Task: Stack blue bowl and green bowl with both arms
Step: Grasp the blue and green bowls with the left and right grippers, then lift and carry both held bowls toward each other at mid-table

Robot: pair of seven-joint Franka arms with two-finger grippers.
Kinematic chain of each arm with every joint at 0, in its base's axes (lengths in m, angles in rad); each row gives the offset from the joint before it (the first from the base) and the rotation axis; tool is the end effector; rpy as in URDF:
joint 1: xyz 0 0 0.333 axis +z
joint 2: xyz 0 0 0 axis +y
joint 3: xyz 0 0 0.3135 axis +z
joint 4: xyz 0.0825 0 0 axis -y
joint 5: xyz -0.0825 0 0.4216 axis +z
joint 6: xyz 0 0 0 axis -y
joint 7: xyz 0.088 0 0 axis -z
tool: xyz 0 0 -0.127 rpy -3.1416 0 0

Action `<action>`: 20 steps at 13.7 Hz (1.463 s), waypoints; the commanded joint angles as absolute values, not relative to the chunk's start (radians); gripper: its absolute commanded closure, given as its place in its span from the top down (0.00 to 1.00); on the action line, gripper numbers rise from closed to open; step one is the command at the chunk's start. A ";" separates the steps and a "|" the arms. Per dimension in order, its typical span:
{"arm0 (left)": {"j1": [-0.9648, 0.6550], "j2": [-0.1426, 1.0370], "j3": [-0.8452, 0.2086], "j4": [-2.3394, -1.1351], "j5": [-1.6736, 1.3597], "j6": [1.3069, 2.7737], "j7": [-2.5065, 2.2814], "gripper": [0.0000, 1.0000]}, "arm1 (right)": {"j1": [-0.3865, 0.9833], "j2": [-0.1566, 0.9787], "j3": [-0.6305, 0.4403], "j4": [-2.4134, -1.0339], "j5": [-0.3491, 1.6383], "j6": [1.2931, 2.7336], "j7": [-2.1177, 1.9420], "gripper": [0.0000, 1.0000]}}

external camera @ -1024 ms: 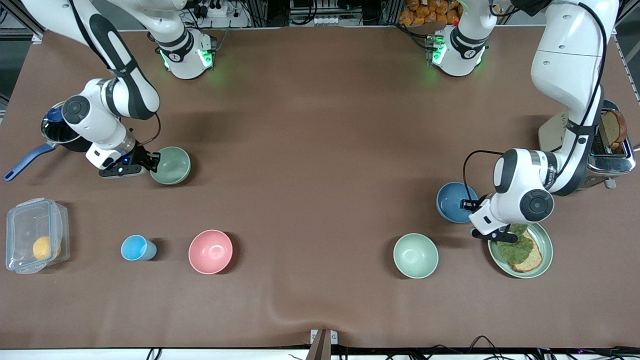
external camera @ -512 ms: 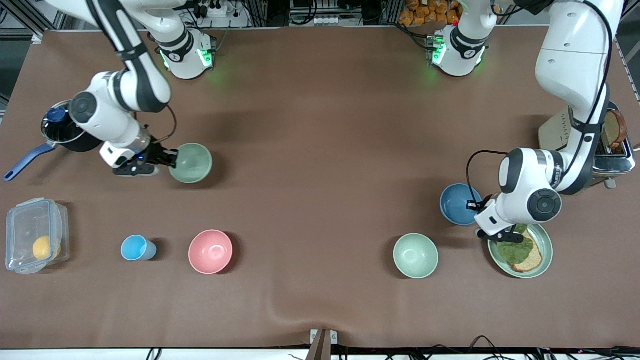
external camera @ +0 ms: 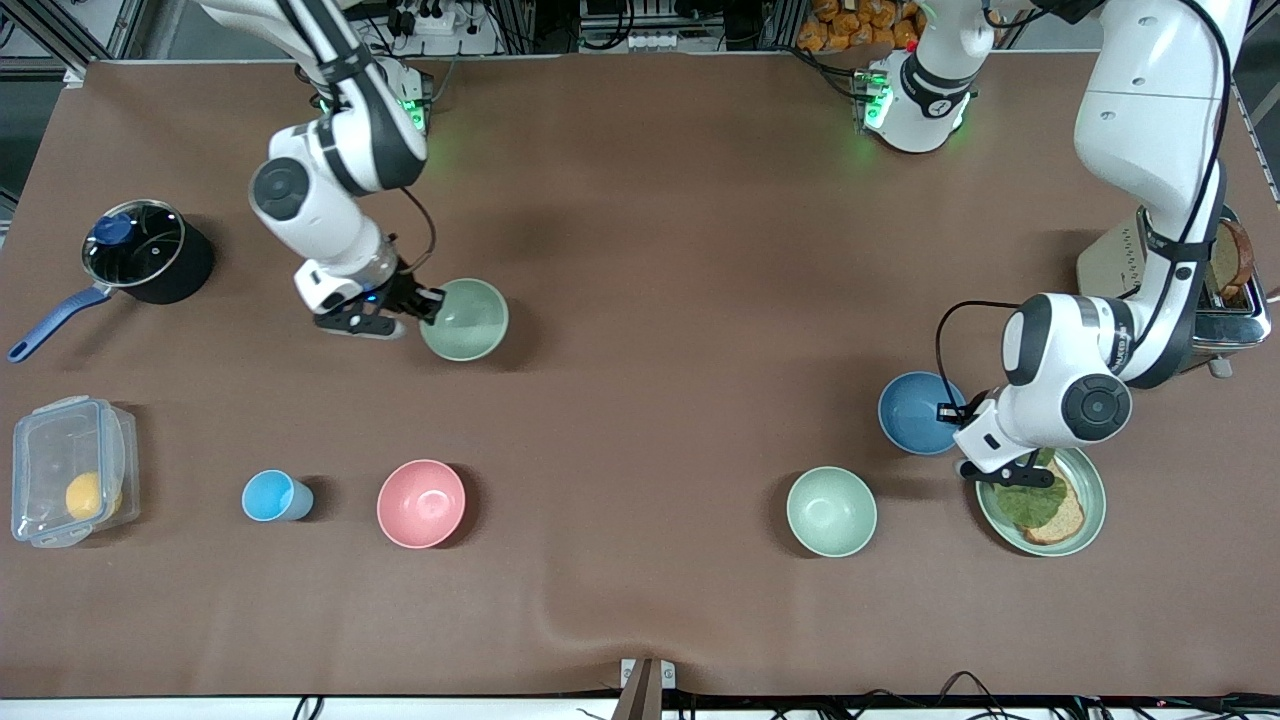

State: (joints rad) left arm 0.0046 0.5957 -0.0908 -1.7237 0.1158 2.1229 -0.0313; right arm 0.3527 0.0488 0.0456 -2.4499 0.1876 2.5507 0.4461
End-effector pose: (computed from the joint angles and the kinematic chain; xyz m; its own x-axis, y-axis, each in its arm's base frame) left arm 0.6696 -0.0480 0.1794 0.9755 -0.1084 -0.1914 -0.1181 -0.9922 -0.0402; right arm 0.4710 0.1979 0.2319 0.9799 -0.1992 -0.0104 -0.1989 -0.9725 -0.1214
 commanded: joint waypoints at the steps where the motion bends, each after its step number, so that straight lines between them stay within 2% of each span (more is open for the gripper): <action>1: 0.009 0.506 -0.100 -1.741 0.126 2.053 -0.055 0.00 | 0.438 0.052 0.037 -2.437 0.207 2.565 0.573 0.00; 6: 0.017 0.443 -0.120 -1.747 -0.122 2.023 -0.064 0.00 | 0.601 0.127 0.035 -2.437 0.207 2.698 0.805 0.00; 8: 0.014 0.425 -0.176 -1.795 -0.166 2.045 -0.116 0.00 | 0.685 0.178 0.034 -2.430 0.204 2.767 0.897 0.00; 10: 0.014 0.404 -0.250 -1.863 -0.166 2.119 -0.207 0.00 | 0.735 0.224 0.034 -2.387 0.203 2.778 0.977 0.00; 13: 0.012 0.382 -0.359 -1.992 -0.166 2.333 -0.352 0.00 | 0.805 0.278 0.031 -2.347 0.198 2.781 1.063 0.00; 17: 0.014 0.367 -0.472 -2.005 -0.166 2.347 -0.497 0.00 | 0.838 0.324 0.028 -2.345 0.196 2.830 1.107 0.00; 18: 0.015 0.367 -0.495 -2.006 -0.166 2.347 -0.515 0.00 | 0.839 0.331 0.028 -2.345 0.196 2.832 1.111 0.42; 19: 0.015 0.367 -0.512 -2.006 -0.166 2.347 -0.528 0.00 | 0.835 0.331 0.026 -2.345 0.196 2.832 1.120 0.99; 20: 0.015 0.367 -0.526 -2.006 -0.167 2.347 -0.541 0.00 | 0.831 0.328 0.026 -2.344 0.196 2.830 1.123 1.00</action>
